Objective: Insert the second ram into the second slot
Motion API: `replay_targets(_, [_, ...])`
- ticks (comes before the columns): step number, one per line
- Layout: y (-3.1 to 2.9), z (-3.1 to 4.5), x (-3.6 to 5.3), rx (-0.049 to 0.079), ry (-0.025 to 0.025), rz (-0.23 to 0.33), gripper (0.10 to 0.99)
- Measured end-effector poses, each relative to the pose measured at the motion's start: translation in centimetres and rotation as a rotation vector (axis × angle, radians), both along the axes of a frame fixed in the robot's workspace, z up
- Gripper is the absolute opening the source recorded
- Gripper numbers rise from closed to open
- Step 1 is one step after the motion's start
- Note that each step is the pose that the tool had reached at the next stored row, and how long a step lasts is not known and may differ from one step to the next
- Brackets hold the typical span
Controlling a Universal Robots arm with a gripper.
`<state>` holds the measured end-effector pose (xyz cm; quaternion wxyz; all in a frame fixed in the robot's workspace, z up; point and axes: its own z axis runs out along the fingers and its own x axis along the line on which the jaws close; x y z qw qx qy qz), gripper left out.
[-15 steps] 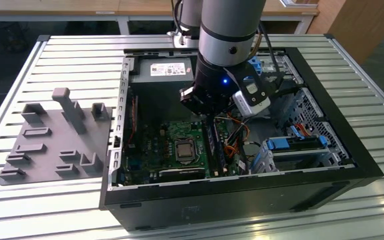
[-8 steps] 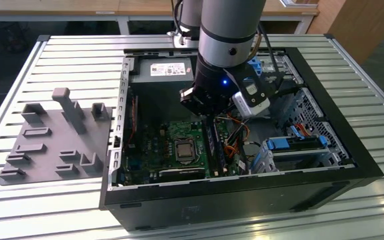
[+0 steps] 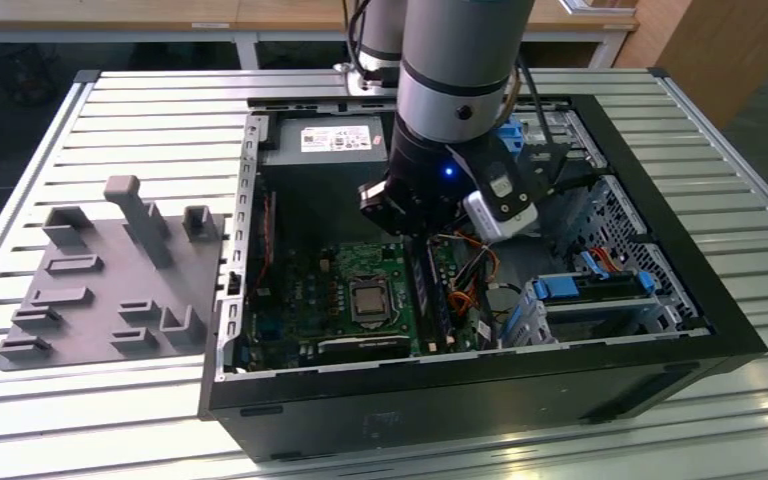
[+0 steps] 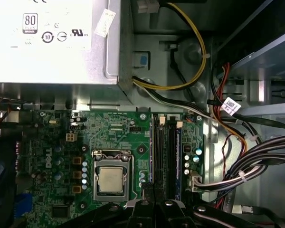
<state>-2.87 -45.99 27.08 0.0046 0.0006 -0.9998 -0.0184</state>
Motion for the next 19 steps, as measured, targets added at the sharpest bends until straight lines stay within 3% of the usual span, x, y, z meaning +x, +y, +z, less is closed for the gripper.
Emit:
replay_targets(6, [-0.09, -0.71, 0.00, 0.000, 0.0005, -0.034, 0.118])
replay_targets(19, [-0.13, -1.99, 0.20, 0.000, 0.0024, -0.028, 0.118])
